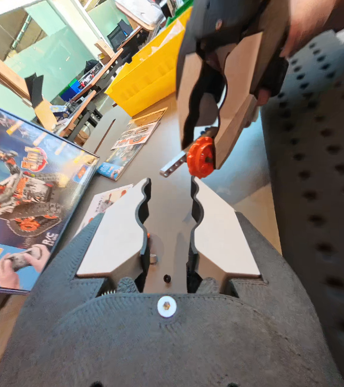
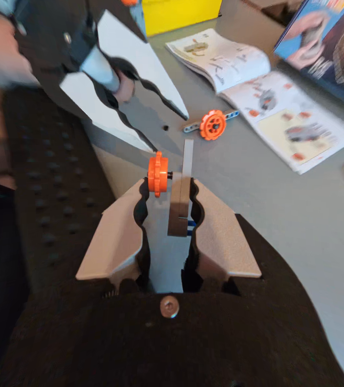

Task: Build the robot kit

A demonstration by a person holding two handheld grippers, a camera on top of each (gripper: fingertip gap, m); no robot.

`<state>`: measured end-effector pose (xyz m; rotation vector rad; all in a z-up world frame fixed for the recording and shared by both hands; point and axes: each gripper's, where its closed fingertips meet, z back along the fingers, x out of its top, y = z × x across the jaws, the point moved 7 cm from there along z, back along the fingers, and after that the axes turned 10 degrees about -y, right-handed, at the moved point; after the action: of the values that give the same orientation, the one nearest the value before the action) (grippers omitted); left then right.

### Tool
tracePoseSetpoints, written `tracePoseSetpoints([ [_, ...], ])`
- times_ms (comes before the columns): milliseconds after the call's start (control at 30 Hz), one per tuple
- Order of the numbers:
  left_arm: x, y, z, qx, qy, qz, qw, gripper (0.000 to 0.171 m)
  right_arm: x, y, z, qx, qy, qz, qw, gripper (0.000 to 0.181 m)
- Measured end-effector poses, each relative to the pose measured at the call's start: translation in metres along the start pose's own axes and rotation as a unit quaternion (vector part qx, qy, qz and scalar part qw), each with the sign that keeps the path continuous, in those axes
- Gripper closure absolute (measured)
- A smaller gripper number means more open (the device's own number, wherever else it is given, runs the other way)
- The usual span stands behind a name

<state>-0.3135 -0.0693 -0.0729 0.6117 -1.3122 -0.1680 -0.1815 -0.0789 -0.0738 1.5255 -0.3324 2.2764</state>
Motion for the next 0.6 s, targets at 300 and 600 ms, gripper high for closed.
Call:
tracePoseSetpoints([
  [300,0.004,0.009,0.003,-0.099,-0.074,0.255,0.959,0.129,-0.004,-0.013,0.01,0.152,-0.121,-0.294,0.936,0.144],
  [600,0.014,0.002,0.004,-0.106,-0.097,0.226,0.963,0.11,0.001,-0.011,0.003,0.305,-0.133,-0.46,0.823,0.144],
])
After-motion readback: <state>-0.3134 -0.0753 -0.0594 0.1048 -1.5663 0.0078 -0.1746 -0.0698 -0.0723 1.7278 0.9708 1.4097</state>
